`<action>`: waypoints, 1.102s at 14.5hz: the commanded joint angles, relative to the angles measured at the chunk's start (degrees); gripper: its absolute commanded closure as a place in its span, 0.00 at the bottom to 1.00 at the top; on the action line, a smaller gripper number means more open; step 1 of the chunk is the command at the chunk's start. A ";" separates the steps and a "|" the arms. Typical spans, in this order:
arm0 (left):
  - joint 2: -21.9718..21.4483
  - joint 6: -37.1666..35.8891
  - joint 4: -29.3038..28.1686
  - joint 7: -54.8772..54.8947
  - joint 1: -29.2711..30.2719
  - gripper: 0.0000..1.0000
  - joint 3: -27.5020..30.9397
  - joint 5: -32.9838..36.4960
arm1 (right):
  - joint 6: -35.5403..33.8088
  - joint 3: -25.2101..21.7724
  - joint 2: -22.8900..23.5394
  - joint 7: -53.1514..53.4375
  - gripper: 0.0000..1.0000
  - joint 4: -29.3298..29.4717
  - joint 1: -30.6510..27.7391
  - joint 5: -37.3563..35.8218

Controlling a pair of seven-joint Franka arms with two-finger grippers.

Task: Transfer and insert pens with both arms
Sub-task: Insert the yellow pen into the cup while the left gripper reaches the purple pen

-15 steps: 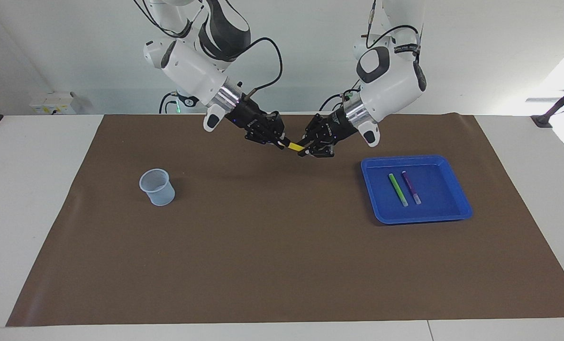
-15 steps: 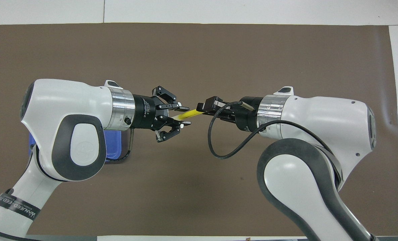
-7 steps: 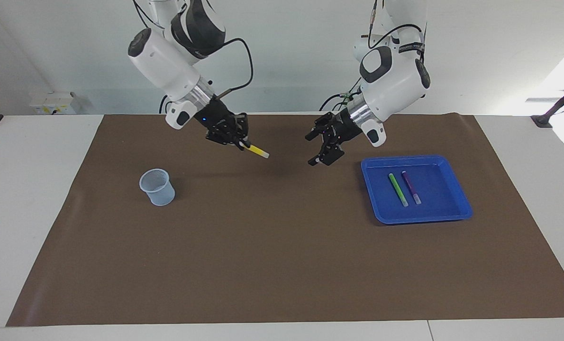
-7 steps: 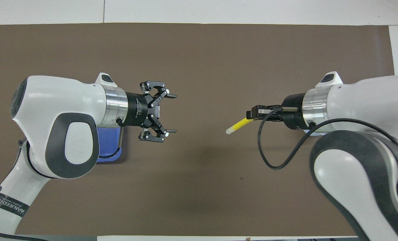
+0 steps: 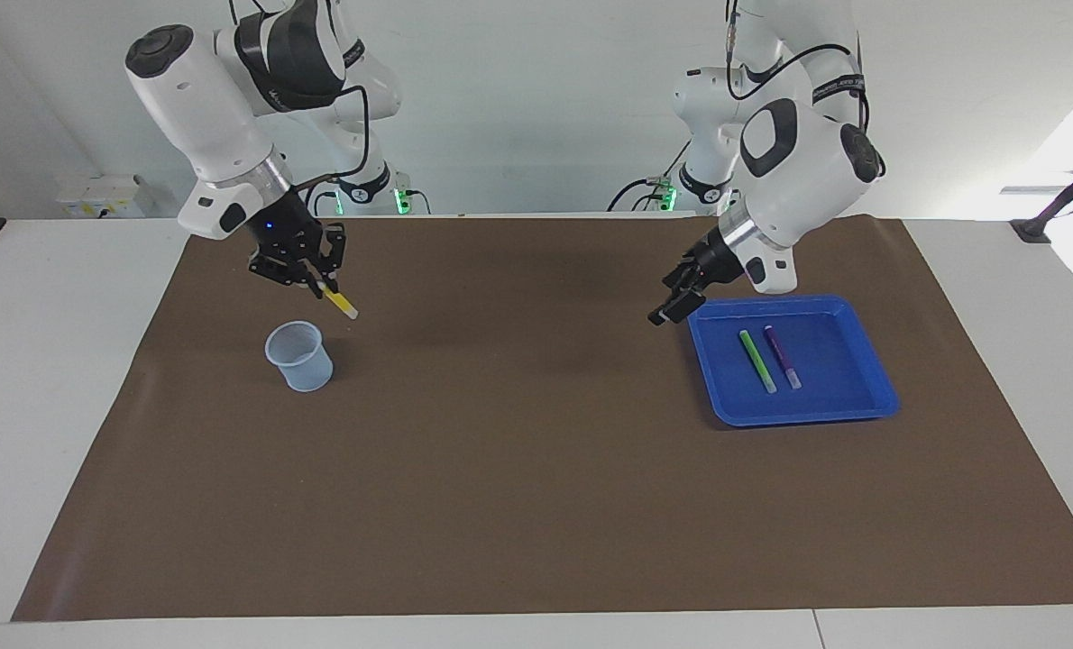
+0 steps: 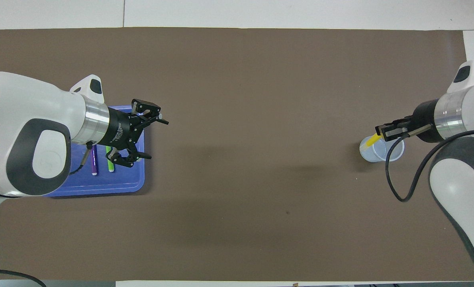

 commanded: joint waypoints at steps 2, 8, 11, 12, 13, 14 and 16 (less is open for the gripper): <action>-1.54 -1.38 -3.12 22.45 6.14 0.00 0.02 6.84 | -0.35 0.81 1.18 -7.26 1.00 0.42 -4.05 -3.54; 2.75 4.05 -4.19 53.44 14.33 0.01 0.02 23.79 | 5.61 0.81 5.15 -11.31 1.00 -2.72 -7.14 -3.81; 3.29 10.38 -6.90 57.48 13.98 0.05 0.02 29.96 | 9.93 0.90 5.23 -10.88 1.00 -6.33 -7.14 -3.81; 3.38 12.31 -7.78 58.11 13.98 0.07 0.02 30.23 | 10.81 0.90 5.23 -10.79 1.00 -7.74 -7.14 -3.81; 3.99 14.85 -9.01 58.37 13.98 0.08 0.02 30.32 | 12.21 0.90 5.23 -10.87 1.00 -9.06 -7.23 -3.73; 4.69 17.14 -9.72 58.55 14.07 0.09 0.02 31.45 | 12.74 0.90 5.06 -10.96 1.00 -10.03 -7.40 -3.73; 6.98 19.88 -10.69 58.81 14.33 0.12 -0.07 34.71 | 12.49 0.90 4.97 -10.87 0.38 -10.21 -7.58 -3.73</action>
